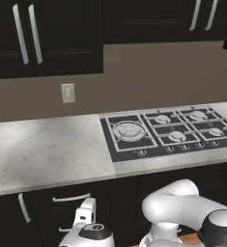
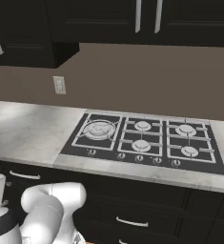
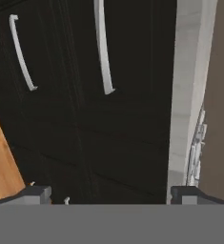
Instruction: Take the pizza cutter from the drawer on the left and place it on the dining counter for cutting.
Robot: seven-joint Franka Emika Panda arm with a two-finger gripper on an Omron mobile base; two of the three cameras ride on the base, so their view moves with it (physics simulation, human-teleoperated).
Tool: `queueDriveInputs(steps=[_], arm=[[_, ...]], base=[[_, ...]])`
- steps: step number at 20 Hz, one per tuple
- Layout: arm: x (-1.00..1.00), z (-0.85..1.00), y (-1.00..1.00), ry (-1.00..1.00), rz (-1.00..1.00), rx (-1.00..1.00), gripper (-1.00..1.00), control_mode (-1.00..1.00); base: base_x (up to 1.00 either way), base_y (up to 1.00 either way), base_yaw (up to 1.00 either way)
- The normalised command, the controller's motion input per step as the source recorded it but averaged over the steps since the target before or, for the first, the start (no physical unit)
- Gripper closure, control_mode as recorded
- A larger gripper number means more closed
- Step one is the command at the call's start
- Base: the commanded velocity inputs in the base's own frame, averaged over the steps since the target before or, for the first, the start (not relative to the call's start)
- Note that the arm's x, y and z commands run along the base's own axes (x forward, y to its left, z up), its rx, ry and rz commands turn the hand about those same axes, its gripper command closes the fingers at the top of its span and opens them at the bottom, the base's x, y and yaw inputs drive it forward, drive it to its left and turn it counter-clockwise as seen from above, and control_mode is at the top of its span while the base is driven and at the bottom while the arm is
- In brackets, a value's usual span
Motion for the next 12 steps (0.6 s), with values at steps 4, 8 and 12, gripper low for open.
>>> queueDriveInputs(steps=[4,8,12], arm=[[0.09,-0.18,0.13,-0.12,0.08,-0.02,-1.0,-1.0],[0.24,-0.06,0.07,-0.11,0.11,-0.03,-1.0,-1.0],[0.28,-0.09,0.04,-0.13,0.1,-0.03,-1.0,-1.0]], base=[[0.0,0.0,0.0],[0.0,0.0,0.0],[0.0,0.0,0.0]])
